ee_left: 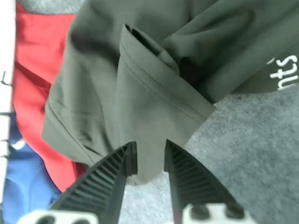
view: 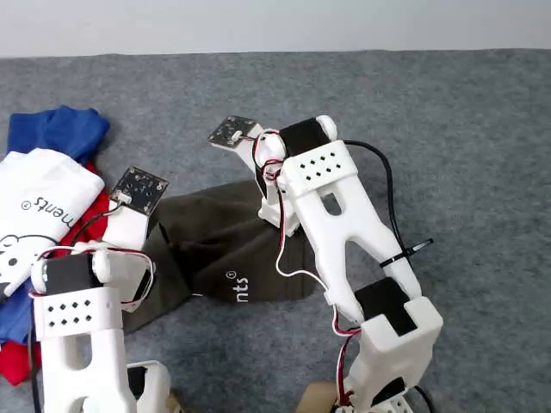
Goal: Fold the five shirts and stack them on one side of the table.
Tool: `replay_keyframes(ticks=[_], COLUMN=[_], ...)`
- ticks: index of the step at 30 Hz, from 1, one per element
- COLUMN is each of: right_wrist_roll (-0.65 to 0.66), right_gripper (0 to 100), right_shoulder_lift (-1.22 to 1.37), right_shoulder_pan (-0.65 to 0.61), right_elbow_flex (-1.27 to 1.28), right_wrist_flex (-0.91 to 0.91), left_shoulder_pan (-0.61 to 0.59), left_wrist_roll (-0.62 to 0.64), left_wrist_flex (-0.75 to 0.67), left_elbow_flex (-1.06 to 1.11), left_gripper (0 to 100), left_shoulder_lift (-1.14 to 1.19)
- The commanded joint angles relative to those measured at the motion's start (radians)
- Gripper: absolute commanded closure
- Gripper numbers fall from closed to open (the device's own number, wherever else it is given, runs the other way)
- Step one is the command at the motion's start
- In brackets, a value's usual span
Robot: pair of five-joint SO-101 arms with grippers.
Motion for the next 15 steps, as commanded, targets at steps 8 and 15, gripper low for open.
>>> replay_keyframes(ticks=[8, 15], right_wrist_roll=[-0.041, -0.041], right_gripper=[98.8, 98.9], right_shoulder_lift=[0.024, 0.030], right_shoulder_pan=[0.010, 0.010], right_elbow_flex=[-0.009, -0.009], right_wrist_flex=[0.041, 0.041], left_shoulder_pan=[0.000, 0.006], left_wrist_roll=[-0.106, -0.163], left_wrist_flex=[-0.210, -0.218], left_elbow_flex=[0.154, 0.259], left_gripper=[76, 73], left_shoulder_lift=[-0.011, -0.011])
